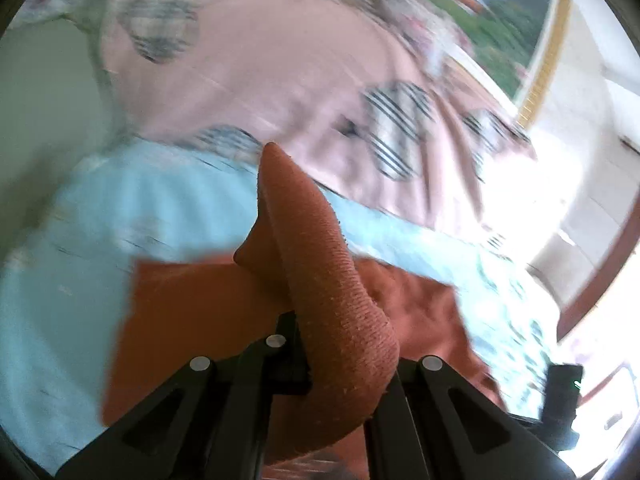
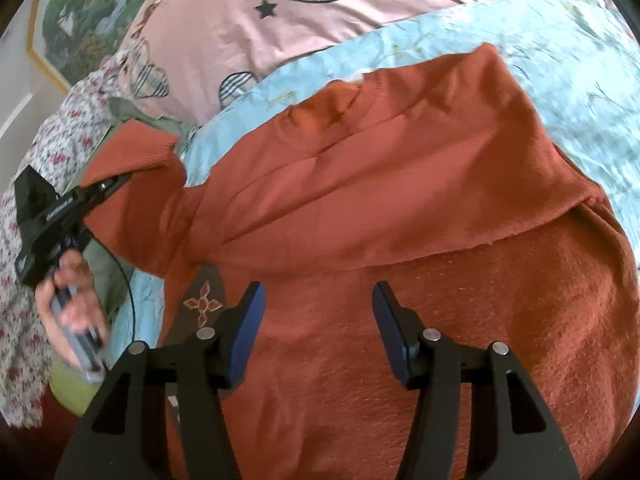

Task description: Fold small clothes

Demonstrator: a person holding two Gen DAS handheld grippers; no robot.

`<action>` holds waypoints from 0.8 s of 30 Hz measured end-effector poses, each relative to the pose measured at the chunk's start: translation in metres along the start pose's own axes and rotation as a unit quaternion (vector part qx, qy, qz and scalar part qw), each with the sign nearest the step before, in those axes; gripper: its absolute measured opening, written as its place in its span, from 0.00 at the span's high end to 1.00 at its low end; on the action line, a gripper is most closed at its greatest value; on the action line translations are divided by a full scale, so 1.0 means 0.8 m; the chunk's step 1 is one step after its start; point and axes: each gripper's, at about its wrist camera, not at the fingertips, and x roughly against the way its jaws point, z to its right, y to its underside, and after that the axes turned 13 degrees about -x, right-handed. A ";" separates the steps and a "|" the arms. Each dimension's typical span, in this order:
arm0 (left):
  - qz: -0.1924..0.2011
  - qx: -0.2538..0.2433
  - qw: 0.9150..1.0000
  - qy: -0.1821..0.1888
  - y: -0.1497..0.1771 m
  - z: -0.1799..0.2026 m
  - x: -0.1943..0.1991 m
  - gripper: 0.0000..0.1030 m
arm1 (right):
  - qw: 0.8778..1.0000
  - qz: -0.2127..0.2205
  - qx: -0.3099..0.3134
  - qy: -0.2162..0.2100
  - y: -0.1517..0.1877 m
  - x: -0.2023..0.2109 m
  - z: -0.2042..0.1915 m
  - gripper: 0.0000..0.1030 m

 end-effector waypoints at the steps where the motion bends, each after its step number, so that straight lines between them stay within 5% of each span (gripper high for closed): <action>1: -0.006 -0.004 1.000 0.017 0.008 0.020 -0.015 1.00 | 1.000 0.004 -0.007 0.001 -0.001 0.001 0.004 0.45; 8: -0.071 -0.029 0.997 0.028 0.066 0.103 -0.141 0.99 | 0.999 0.030 -0.033 0.004 -0.020 0.018 0.024 0.45; 12: -0.127 -0.040 0.991 0.029 0.101 0.112 -0.169 0.91 | 0.998 0.038 -0.044 -0.010 -0.034 0.018 0.022 0.45; 16: -0.128 -0.050 0.990 0.023 0.113 0.116 -0.140 0.47 | 0.997 0.023 -0.060 -0.033 -0.043 -0.002 0.017 0.45; 24: -0.090 -0.072 0.988 -0.098 0.129 0.070 -0.023 0.45 | 0.991 -0.021 -0.114 -0.070 -0.052 -0.060 0.014 0.48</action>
